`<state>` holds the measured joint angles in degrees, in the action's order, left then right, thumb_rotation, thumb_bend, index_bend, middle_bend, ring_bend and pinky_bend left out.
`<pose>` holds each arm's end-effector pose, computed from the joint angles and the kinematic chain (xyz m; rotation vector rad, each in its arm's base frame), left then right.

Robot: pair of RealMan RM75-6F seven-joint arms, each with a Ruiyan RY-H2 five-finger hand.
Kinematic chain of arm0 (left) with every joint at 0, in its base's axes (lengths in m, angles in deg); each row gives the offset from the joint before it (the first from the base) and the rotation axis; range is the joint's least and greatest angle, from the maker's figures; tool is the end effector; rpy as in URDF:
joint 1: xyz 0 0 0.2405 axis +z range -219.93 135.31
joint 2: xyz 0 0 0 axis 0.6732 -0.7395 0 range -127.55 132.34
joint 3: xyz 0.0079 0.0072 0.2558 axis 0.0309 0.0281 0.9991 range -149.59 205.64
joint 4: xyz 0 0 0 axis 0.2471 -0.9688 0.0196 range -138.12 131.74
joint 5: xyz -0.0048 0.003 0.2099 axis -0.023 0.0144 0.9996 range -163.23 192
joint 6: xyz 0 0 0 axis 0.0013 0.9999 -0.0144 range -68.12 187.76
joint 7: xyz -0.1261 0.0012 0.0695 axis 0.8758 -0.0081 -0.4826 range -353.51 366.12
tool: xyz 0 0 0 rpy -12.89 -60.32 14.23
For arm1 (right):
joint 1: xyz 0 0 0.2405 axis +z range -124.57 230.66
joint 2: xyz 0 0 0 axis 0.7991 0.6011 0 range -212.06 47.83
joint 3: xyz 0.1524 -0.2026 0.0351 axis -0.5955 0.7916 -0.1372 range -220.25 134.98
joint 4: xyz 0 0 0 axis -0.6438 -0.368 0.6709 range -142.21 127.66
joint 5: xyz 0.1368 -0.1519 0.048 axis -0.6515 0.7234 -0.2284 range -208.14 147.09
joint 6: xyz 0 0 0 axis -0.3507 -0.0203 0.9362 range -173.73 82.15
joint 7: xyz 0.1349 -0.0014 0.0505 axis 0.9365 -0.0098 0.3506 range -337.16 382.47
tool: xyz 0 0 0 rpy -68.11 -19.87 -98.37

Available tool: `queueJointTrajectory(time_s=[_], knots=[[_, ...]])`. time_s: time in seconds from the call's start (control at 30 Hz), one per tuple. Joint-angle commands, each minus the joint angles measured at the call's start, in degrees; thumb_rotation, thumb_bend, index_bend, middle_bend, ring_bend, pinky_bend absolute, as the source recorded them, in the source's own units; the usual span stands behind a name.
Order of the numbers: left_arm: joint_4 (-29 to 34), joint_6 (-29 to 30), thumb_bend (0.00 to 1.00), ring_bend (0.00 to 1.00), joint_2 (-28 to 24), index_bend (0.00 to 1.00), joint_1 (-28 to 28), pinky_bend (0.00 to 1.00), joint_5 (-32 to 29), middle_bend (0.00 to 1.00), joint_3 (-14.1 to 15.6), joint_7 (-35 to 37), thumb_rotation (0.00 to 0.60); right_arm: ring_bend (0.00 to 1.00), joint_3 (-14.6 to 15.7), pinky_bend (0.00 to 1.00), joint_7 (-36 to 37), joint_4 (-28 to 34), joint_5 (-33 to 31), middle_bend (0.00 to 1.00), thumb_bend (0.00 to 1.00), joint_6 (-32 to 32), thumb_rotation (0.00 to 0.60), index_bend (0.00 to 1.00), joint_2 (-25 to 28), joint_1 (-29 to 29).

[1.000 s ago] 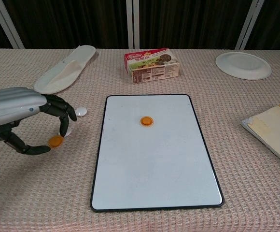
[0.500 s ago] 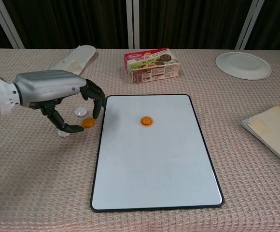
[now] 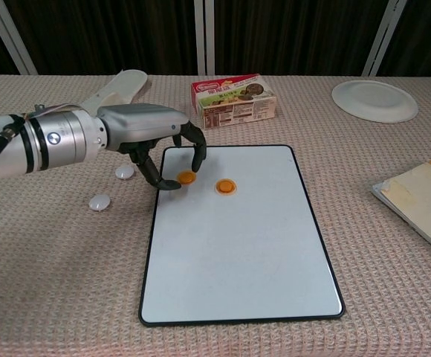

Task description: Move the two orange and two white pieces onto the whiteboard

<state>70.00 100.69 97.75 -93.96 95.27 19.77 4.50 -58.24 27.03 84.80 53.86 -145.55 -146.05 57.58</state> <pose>-0.1014 0.3462 -0.0765 -2.2695 -0.9042 -0.9546 -0.2827 -0.2091 0.2294 1.0614 -0.5992 1.2329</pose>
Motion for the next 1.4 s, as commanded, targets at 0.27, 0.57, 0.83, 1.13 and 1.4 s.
queueJointTrajectory(time_s=[0.27, 0.57, 0.83, 1.13, 1.4], knots=[[-3.2, 0.4, 0.30, 0.18, 4.0, 0.55, -0.9, 0.27, -3.0, 0.28, 0.3, -3.4, 0.600, 0.00, 0.3, 0.00, 0.7, -0.7, -0.5, 0.00, 0.21, 0.5, 0.600, 0.00, -0.3, -0.2], [-1.9, 0.9, 0.30, 0.18, 3.9, 0.56, -1.0, 0.27, -4.6, 0.28, 0.5, -5.9, 0.600, 0.00, 0.3, 0.00, 0.6, -0.6, -0.2, 0.00, 0.21, 0.8, 0.600, 0.00, -0.3, 0.0], [-1.2, 1.2, 0.30, 0.18, 4.2, 0.57, -1.2, 0.27, -5.7, 0.28, 0.9, -8.3, 0.600, 0.00, 0.4, 0.00, 0.8, -0.7, -0.2, 0.00, 0.21, 0.8, 0.600, 0.00, -0.4, 0.0], [-0.5, 0.9, 0.30, 0.18, 4.5, 0.58, -2.1, 0.27, -7.6, 0.28, 1.0, -13.0, 0.600, 0.00, 0.6, 0.00, 1.5, -1.2, -0.1, 0.00, 0.21, 0.8, 0.600, 0.00, -0.6, -0.2], [0.2, -0.2, 0.30, 0.18, 4.2, 0.58, -2.9, 0.27, -10.0, 0.28, 0.9, -15.3, 0.600, 0.00, 0.6, 0.00, 2.3, -1.8, -0.2, 0.00, 0.21, 0.7, 0.600, 0.00, -0.8, -0.3]])
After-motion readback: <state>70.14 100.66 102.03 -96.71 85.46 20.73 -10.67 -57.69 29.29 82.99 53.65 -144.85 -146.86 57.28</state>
